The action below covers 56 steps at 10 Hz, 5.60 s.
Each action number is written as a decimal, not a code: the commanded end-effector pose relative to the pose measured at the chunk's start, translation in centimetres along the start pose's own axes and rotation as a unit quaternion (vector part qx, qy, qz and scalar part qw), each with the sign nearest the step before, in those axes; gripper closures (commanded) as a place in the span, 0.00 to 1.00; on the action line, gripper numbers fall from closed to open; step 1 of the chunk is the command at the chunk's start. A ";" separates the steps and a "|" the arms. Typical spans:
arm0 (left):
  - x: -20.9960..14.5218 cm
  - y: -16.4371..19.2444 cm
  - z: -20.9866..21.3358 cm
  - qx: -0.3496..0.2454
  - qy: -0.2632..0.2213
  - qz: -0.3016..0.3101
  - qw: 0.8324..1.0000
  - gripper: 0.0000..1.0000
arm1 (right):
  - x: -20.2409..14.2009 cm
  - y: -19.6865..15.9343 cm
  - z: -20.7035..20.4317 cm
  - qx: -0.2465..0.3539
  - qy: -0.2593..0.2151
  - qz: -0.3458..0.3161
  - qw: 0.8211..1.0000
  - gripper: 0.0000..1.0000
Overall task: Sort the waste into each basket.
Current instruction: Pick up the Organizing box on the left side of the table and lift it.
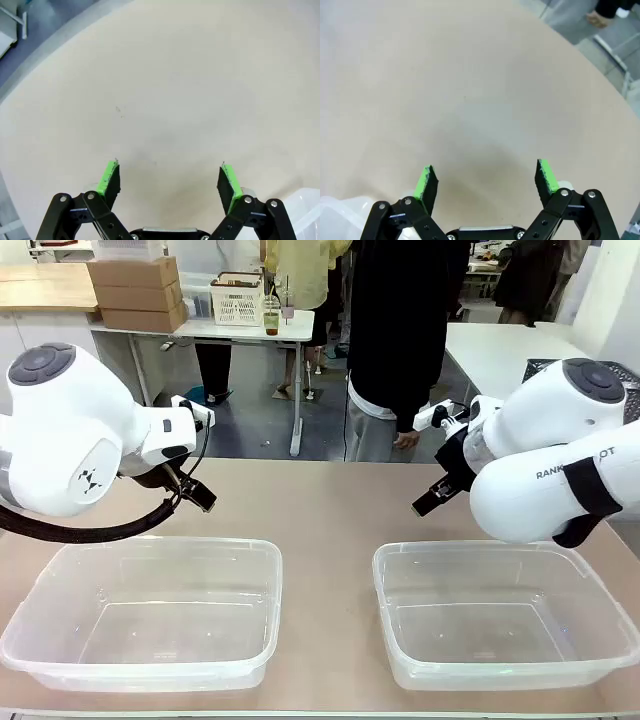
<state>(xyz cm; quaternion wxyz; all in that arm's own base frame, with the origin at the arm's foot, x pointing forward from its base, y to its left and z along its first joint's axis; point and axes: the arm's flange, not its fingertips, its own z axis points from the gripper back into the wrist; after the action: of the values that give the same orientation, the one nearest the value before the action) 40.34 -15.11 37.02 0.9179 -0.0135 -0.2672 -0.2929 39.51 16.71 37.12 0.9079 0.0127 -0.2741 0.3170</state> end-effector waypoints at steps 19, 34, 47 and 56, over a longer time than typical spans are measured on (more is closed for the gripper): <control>-3.4 1.7 19.6 -0.292 -0.127 -0.018 0.948 0.00 | -5.8 -5.6 19.1 0.323 -0.211 -0.228 0.894 0.00; -4.6 8.0 24.6 -0.331 -0.178 0.130 0.918 0.00 | -7.7 -13.9 24.1 0.311 -0.214 -0.301 0.876 0.00; -8.3 3.2 26.2 -0.172 0.176 0.115 0.962 0.00 | 11.2 22.4 14.6 0.271 0.226 -0.090 0.931 0.00; -7.9 4.3 21.4 -0.039 0.194 0.254 0.947 0.00 | 9.5 29.6 5.7 0.177 0.270 -0.306 0.895 0.00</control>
<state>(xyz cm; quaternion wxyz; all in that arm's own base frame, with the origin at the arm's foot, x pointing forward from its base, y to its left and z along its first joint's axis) 27.43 -4.05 51.72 0.9953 -0.0596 -0.0598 -0.0479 25.79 45.24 41.51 0.9863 0.1525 0.0486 0.0392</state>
